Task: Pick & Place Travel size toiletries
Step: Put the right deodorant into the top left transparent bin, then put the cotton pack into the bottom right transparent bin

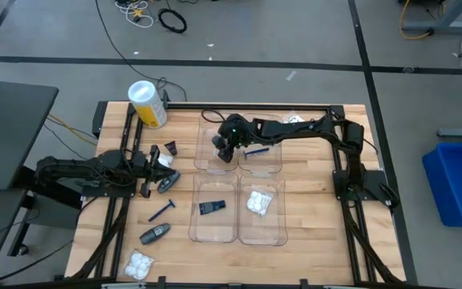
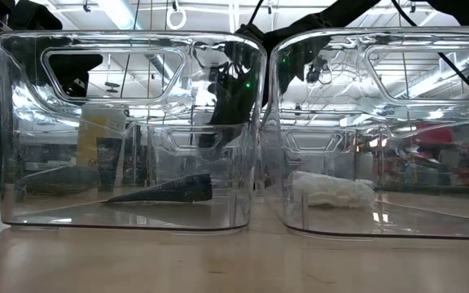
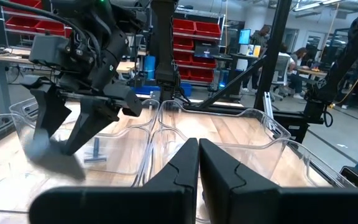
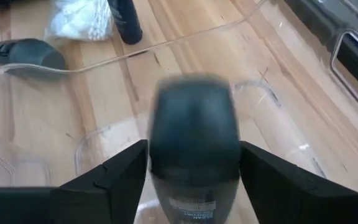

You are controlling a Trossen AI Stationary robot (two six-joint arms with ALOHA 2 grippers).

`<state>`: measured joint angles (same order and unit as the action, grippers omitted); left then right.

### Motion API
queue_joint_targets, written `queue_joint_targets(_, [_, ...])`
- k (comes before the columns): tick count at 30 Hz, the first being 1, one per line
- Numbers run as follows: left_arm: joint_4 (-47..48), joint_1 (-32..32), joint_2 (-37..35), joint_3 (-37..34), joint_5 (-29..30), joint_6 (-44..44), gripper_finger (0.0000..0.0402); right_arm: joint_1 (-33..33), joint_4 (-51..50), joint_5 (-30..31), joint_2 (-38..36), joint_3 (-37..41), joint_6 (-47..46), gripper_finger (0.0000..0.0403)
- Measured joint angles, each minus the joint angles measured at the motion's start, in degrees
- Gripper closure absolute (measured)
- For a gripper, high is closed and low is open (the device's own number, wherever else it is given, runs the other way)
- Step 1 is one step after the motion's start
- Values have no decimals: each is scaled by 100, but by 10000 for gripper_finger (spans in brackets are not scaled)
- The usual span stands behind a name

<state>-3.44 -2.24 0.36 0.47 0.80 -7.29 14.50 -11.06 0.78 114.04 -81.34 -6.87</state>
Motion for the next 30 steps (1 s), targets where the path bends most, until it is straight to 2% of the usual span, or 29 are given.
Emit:
queue_joint_targets(7, [2, 1, 0, -1, 0, -1, 379, 1, -208, 0, 0, 0, 2, 111])
queue_joint_targets(13, [1, 1, 0, 0, 0, 0, 379, 0, -202, 0, -5, 0, 88, 109])
queue_joint_targets(19, [2, 0, 0, 0, 0, 0, 379, -15, -109, 13, -150, 0, 333, 143])
queue_joint_targets(30, [2, 0, 0, -2, 0, 0, 379, -12, -25, 61, -717, 2, 471, 235])
